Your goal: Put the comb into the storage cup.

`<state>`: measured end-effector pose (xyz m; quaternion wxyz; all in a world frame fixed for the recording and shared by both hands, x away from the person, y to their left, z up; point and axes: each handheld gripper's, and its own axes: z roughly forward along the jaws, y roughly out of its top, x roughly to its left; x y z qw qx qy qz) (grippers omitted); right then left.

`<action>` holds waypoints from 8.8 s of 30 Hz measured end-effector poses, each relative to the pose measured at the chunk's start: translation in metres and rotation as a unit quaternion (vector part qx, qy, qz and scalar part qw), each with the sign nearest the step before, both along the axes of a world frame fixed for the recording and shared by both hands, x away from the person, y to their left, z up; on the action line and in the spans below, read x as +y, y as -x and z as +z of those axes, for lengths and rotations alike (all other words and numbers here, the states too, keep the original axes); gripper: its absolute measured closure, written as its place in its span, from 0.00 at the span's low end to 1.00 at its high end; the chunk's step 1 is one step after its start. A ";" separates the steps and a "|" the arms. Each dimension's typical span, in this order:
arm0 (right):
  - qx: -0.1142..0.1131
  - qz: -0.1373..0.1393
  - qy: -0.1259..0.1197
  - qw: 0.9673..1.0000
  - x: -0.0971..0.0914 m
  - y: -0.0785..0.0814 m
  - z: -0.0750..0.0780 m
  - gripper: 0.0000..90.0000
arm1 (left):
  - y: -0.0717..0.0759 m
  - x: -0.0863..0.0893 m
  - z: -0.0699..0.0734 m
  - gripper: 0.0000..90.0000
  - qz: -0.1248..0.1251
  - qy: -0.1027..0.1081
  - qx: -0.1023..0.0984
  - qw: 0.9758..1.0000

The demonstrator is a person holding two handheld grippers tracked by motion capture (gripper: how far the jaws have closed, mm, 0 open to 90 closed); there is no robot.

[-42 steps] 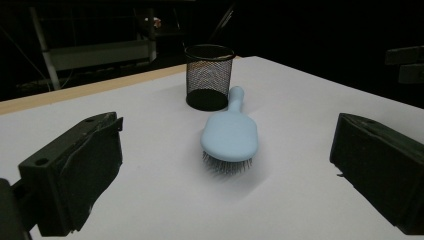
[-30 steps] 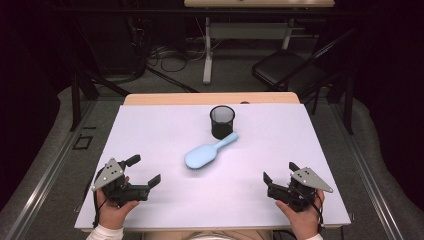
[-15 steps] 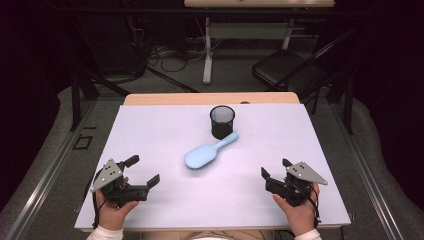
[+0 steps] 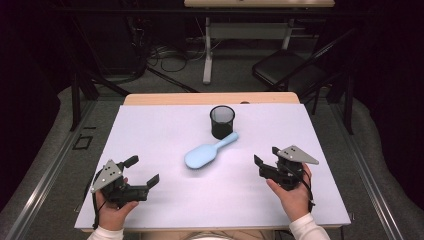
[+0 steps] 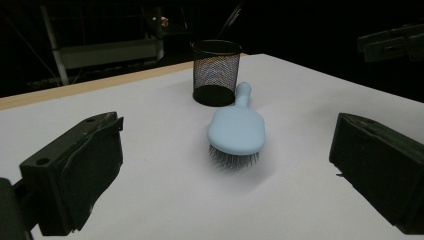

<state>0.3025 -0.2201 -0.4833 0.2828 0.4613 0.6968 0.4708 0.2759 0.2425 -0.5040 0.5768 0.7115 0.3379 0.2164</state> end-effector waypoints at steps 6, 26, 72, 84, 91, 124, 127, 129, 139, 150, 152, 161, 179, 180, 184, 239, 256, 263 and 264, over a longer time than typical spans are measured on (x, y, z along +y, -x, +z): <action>0.025 0.026 0.007 0.999 0.012 -0.021 0.010 0.34 | 0.000 0.000 0.000 0.01 0.000 0.000 0.001 1.000; 0.077 0.038 0.021 0.996 0.025 -0.056 0.027 0.37 | -0.001 -0.002 -0.002 0.01 0.000 -0.007 0.004 1.000; 0.151 0.073 0.061 0.984 0.070 -0.127 0.052 0.62 | -0.004 0.000 -0.004 0.04 -0.001 -0.001 0.019 1.000; 0.161 0.081 0.066 0.982 0.086 -0.138 0.047 0.73 | -0.004 0.001 -0.004 0.05 -0.001 -0.001 0.019 1.000; 0.168 0.076 0.061 0.981 0.090 -0.142 0.045 0.81 | -0.004 0.002 -0.005 0.05 0.000 -0.001 0.020 1.000; 0.217 0.076 0.076 0.970 0.113 -0.168 0.006 1.00 | -0.006 0.003 -0.006 0.05 -0.002 -0.002 0.021 1.000; 0.219 0.079 0.078 0.969 0.117 -0.169 0.003 1.00 | -0.006 0.003 -0.006 0.05 -0.002 -0.003 0.022 1.000; 0.222 0.083 0.082 0.968 0.119 -0.169 0.000 1.00 | -0.007 0.003 -0.006 0.05 -0.002 -0.003 0.021 1.000; 0.239 0.091 0.090 0.963 0.130 -0.170 -0.014 1.00 | -0.007 0.003 -0.006 0.05 -0.002 -0.003 0.022 1.000; 0.249 0.091 0.108 0.958 0.139 -0.171 -0.032 1.00 | -0.007 0.004 -0.007 0.05 -0.002 -0.002 0.024 1.000; 0.249 0.091 0.112 0.958 0.139 -0.172 -0.035 1.00 | -0.007 0.004 -0.007 0.06 -0.003 -0.002 0.024 1.000; 0.245 0.087 0.126 0.957 0.141 -0.172 -0.040 1.00 | -0.007 0.003 -0.007 0.06 -0.002 -0.001 0.023 1.000; 0.242 0.100 0.131 0.956 0.145 -0.168 -0.043 1.00 | -0.007 0.005 -0.006 0.06 0.001 0.000 0.022 1.000; 0.239 0.100 0.130 0.957 0.145 -0.168 -0.044 1.00 | -0.007 0.005 -0.006 0.06 0.001 -0.002 0.023 1.000; 0.245 0.101 0.138 0.954 0.145 -0.167 -0.043 1.00 | -0.007 0.005 -0.006 0.06 0.000 -0.001 0.021 1.000; 0.290 0.125 0.145 0.938 0.113 -0.132 -0.044 1.00 | -0.007 0.002 -0.007 0.06 0.000 -0.006 0.022 1.000; 0.296 0.133 0.138 0.936 0.110 -0.124 -0.046 1.00 | -0.006 0.001 -0.007 0.06 -0.003 -0.006 0.023 1.000; 0.290 0.133 0.135 0.938 0.110 -0.123 -0.046 1.00 | -0.007 0.001 -0.007 0.06 -0.003 -0.005 0.023 1.000; 0.290 0.133 0.135 0.938 0.110 -0.123 -0.046 1.00 | -0.007 0.001 -0.007 0.06 -0.003 -0.005 0.023 1.000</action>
